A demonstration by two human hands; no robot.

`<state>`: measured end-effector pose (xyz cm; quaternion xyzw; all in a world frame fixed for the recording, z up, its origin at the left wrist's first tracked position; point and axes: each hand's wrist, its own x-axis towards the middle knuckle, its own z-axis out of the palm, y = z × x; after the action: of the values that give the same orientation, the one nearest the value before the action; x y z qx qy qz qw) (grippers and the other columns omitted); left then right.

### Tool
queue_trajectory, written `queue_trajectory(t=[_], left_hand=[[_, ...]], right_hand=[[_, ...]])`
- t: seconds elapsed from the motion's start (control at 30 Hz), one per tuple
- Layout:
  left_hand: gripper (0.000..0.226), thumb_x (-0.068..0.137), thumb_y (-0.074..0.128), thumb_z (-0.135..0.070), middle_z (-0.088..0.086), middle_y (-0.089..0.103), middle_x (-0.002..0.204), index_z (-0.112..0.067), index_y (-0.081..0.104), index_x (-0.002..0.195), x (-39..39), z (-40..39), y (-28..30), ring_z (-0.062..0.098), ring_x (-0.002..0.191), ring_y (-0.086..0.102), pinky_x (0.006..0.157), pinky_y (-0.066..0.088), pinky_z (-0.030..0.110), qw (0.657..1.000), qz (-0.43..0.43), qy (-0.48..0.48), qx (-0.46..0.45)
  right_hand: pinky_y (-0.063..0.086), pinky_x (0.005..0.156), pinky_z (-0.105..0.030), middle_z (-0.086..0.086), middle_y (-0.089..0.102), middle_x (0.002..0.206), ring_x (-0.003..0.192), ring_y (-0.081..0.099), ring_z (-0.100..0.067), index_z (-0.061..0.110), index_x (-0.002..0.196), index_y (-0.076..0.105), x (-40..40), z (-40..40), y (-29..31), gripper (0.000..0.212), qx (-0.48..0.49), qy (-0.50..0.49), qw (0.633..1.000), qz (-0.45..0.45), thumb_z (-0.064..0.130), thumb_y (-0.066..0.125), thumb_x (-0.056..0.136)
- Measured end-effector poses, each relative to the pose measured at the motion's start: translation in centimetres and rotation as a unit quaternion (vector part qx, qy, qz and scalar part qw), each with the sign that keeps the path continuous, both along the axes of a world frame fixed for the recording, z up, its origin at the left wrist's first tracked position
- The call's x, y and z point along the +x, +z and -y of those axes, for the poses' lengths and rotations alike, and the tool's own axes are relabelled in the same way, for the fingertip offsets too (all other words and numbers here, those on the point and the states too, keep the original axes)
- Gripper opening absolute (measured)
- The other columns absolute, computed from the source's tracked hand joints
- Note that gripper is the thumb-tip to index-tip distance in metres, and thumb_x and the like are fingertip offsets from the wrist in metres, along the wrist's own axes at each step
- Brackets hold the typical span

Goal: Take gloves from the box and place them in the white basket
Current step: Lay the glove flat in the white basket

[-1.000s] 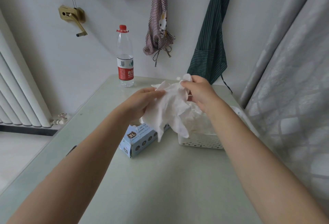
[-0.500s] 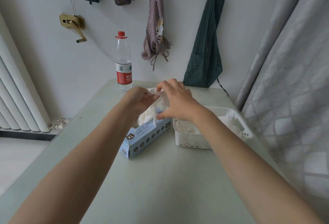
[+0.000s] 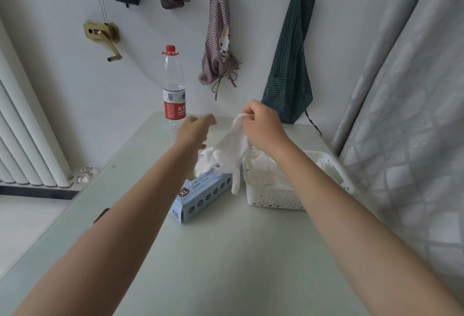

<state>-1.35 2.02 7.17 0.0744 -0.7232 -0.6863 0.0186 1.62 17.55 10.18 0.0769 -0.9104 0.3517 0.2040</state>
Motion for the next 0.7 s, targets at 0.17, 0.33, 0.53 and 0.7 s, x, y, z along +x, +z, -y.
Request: queue_trajectory(t=[0.17,0.33,0.53,0.7], left_hand=[[0.044,0.072,0.067,-0.032,0.005,0.067,0.114,-0.018,0.065,0.114,0.2,-0.6,0.3,0.021,0.111,0.062,0.099,0.045,0.039,0.955,-0.122,-0.267,-0.038],[0.024,0.083,0.066,-0.013,0.008,0.073,0.097,-0.011,0.068,0.107,0.6,-1.4,-0.8,0.023,0.092,0.07,0.085,0.055,0.038,0.951,-0.124,-0.268,-0.09],[0.027,0.085,0.068,-0.024,0.017,0.073,0.099,-0.002,0.071,0.101,-0.3,-0.6,-3.2,0.032,0.092,0.07,0.087,0.054,0.039,0.97,0.034,-0.24,-0.027],[0.014,0.087,0.068,-0.021,0.005,0.067,0.1,-0.011,0.069,0.097,-1.5,-0.2,-2.7,0.018,0.09,0.063,0.083,0.048,0.027,0.979,0.069,-0.186,0.049]], right_hand=[[0.027,0.053,-0.032,0.002,0.039,0.068,0.062,0.033,-0.016,0.015,0.065,0.034,-0.3,1.0,1.0,0.022,-0.061,-0.042,0.997,0.021,0.014,0.043,0.086],[0.033,0.054,-0.03,0.004,0.046,0.066,0.061,0.04,-0.014,0.014,0.068,0.044,-0.9,0.5,1.0,0.022,-0.063,-0.054,0.997,0.003,0.025,0.052,0.086],[0.031,0.053,-0.029,0.002,0.043,0.068,0.06,0.038,-0.013,0.013,0.071,0.041,-2.3,-2.2,0.6,0.026,-0.109,-0.08,0.991,-0.005,0.022,0.047,0.095],[0.033,0.043,-0.021,0.0,0.033,0.063,0.059,0.036,-0.018,0.02,0.062,0.028,-3.2,-5.5,-1.4,0.04,-0.175,-0.108,0.973,0.103,0.022,0.044,0.099]])
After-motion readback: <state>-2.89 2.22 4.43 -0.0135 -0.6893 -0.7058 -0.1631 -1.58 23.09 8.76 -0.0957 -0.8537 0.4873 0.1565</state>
